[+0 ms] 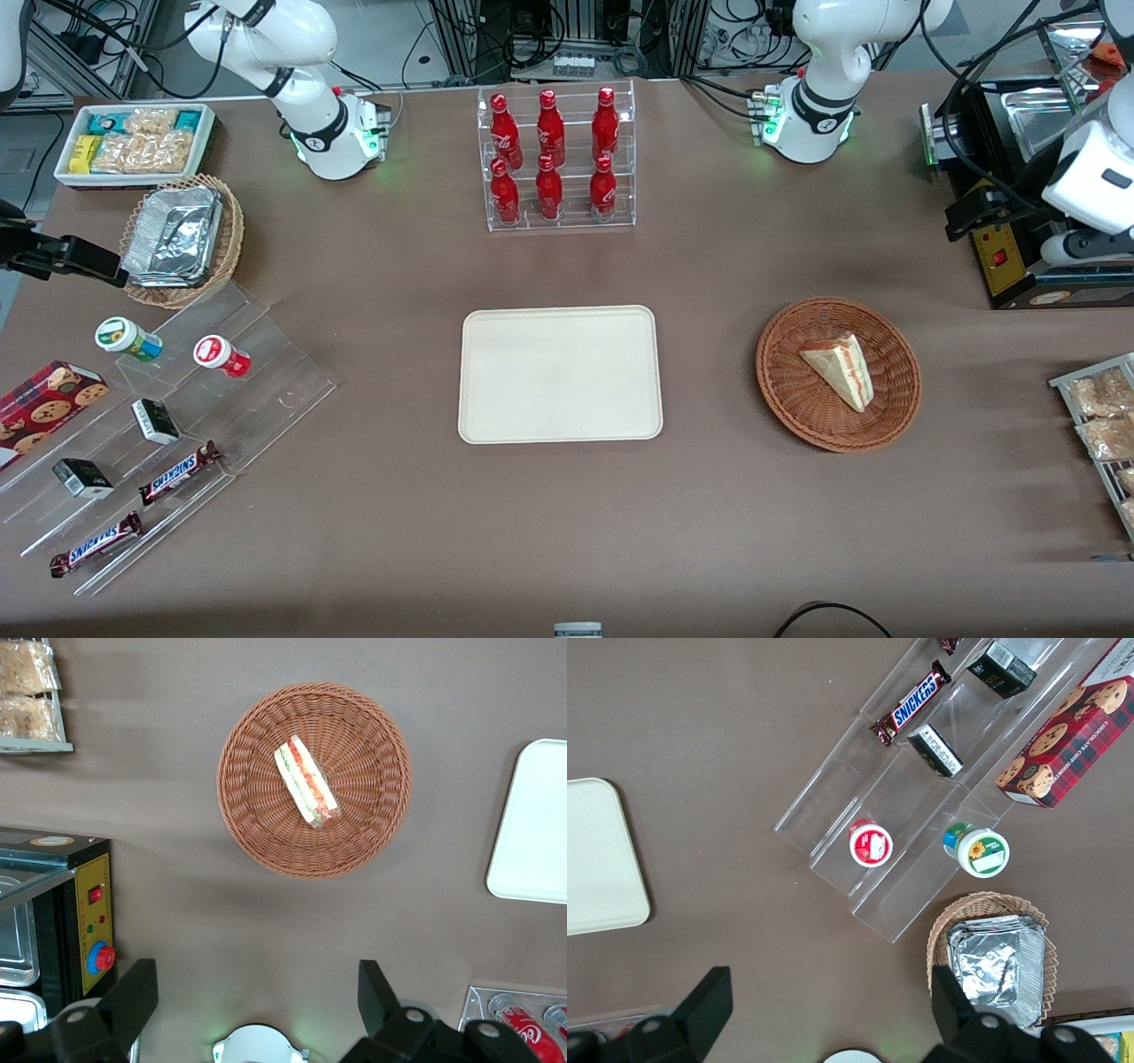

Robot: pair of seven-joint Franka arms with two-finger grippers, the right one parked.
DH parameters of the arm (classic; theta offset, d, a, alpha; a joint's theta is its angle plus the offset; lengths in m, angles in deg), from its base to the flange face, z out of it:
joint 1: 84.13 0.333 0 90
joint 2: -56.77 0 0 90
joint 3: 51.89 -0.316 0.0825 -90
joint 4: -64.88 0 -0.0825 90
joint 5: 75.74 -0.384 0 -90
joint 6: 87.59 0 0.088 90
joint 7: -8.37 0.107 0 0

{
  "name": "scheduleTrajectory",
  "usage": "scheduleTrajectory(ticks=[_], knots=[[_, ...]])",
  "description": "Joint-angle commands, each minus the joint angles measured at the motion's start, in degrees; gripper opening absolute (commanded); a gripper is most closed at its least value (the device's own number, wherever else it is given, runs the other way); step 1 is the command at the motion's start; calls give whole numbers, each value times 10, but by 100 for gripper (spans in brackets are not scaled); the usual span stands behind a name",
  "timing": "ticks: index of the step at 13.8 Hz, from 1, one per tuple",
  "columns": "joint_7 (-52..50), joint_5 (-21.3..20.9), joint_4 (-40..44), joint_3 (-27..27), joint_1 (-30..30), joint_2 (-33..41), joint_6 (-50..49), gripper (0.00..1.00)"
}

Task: Place sandwich from basket to tray
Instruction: 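Move the left gripper over the wrapped sandwich in the wicker basket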

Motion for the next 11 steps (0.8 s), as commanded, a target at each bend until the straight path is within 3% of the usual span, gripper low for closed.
scheduleTrajectory(ticks=[1,4,6,11], knots=[[2,8,-3,-13,-10,11,-6,100],[2,-3,-18,-19,-13,-12,15,100],[-13,-5,-70,-21,-13,-10,85,100],[-206,-6,-181,-18,-25,-26,263,100]])
